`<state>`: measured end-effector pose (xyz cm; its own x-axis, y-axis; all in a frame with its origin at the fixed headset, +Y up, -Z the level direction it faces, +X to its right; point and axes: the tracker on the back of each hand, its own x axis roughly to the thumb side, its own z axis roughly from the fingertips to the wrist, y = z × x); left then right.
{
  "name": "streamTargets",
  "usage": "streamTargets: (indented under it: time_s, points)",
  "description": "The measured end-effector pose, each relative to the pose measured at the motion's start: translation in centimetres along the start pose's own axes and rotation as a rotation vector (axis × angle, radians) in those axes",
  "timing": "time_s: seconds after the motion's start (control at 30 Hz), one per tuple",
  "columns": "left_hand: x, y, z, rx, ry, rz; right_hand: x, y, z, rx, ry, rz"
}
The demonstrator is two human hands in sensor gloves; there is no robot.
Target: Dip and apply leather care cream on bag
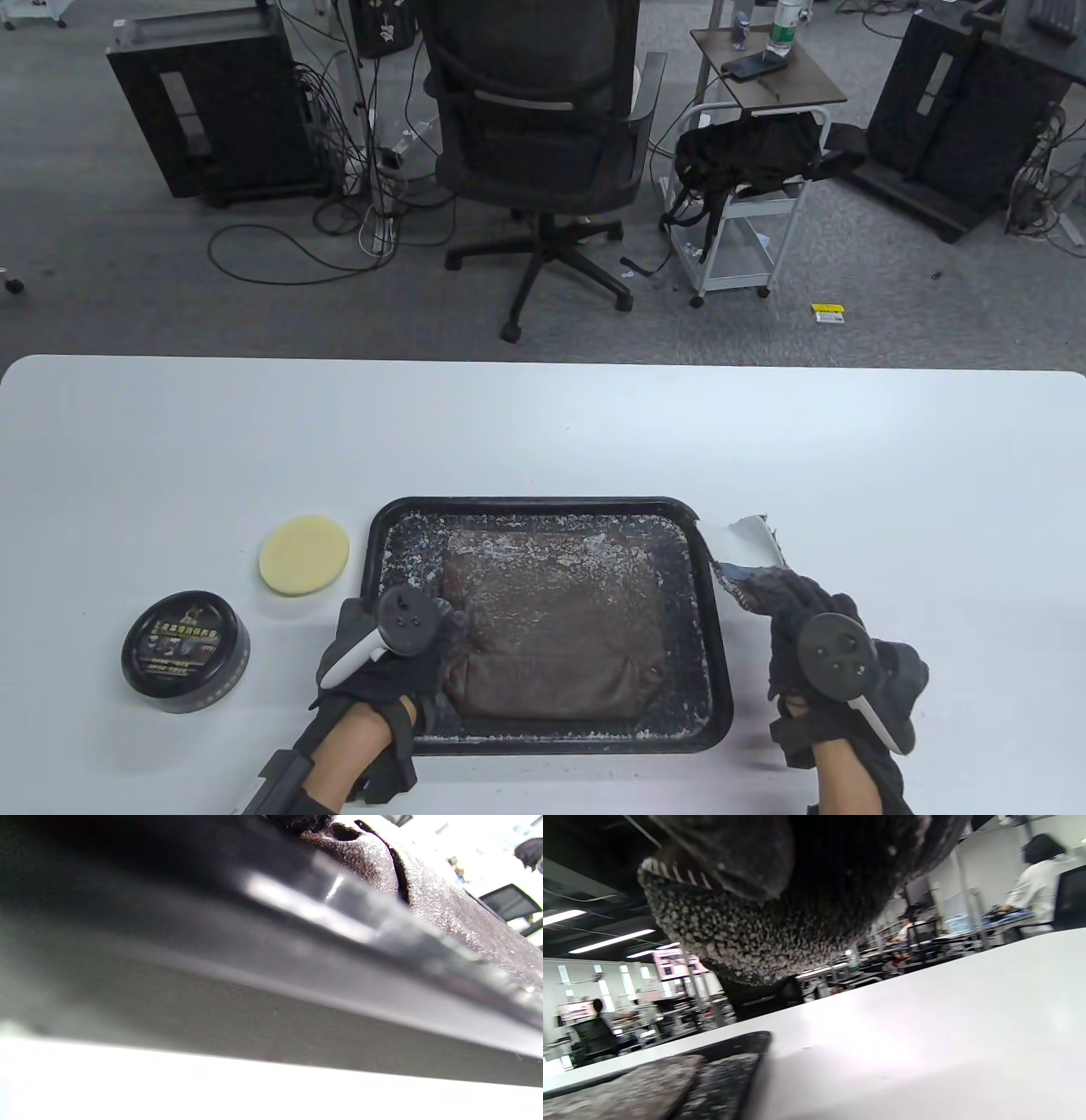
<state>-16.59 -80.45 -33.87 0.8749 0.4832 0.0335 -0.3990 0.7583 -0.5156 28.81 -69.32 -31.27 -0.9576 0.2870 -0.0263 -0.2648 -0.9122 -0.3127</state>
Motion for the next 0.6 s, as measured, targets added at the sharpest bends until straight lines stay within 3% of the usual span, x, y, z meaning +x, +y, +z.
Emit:
streamTargets:
  time_s: [0.3, 0.6]
  points:
    - [0.0, 0.0, 0.0, 0.0, 0.0, 0.0, -3.1, 2.0, -0.6, 0.112, 0.123, 0.098]
    - [0.0, 0.0, 0.0, -0.002, -0.006, 0.001, -3.5, 5.0, -0.6, 0.378, 0.102, 0.099]
